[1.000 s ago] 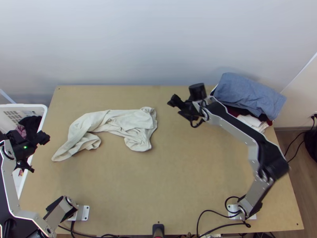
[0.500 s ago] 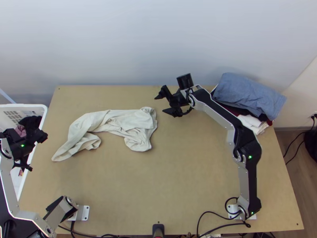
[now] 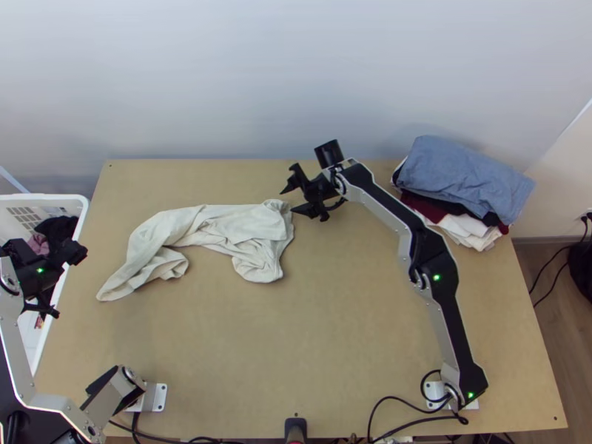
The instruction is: Fold the t-shirt
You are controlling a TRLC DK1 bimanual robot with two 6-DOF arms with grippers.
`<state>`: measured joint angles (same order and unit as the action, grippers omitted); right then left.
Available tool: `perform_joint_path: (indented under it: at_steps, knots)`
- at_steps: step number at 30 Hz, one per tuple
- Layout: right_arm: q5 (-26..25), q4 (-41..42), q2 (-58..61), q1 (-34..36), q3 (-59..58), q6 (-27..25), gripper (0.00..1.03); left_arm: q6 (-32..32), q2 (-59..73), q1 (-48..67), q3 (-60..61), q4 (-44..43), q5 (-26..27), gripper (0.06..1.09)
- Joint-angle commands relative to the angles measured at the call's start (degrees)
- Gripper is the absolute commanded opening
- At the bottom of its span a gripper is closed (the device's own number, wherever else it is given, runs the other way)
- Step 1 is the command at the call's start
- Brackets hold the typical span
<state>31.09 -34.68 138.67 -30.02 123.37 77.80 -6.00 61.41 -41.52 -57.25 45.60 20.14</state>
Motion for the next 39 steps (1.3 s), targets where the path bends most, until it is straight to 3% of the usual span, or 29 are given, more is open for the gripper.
perform_joint_path:
  at_steps: [1, 9, 20, 23, 27, 36, 39]
  knots:
    - [0.5, -1.3, 2.8, -1.3, 4.1, 1.7, 0.66, -0.8, -1.3, -0.1, -1.9, 0.8, 0.0, 1.02]
    - [-2.7, -1.3, 4.1, -2.0, 5.7, 1.7, 0.24, -0.8, -1.1, 0.0, -2.6, 1.0, 0.0, 1.02]
    - [-4.2, -2.0, 4.9, -2.3, 5.7, -1.4, 0.23, -0.9, -0.1, 0.4, -4.0, 1.5, 0.1, 1.02]
    - [-6.9, -2.3, 4.9, -2.3, 5.7, -2.3, 0.04, -1.1, -0.1, 0.9, -4.4, 1.8, 0.1, 1.02]
    - [-7.8, -3.6, 4.7, -2.7, 5.8, -3.8, 0.03, -1.6, -0.1, 2.4, -5.4, 3.2, 0.1, 1.02]
    - [-8.9, -5.3, 0.8, -3.0, 4.5, -9.3, 0.03, -2.1, -0.9, 20.9, -10.9, 9.2, -0.2, 0.99]
    - [-9.1, -5.3, -1.3, -3.0, 4.0, -10.7, 0.03, -1.6, -0.4, 27.3, -9.5, 6.6, -5.6, 0.99]
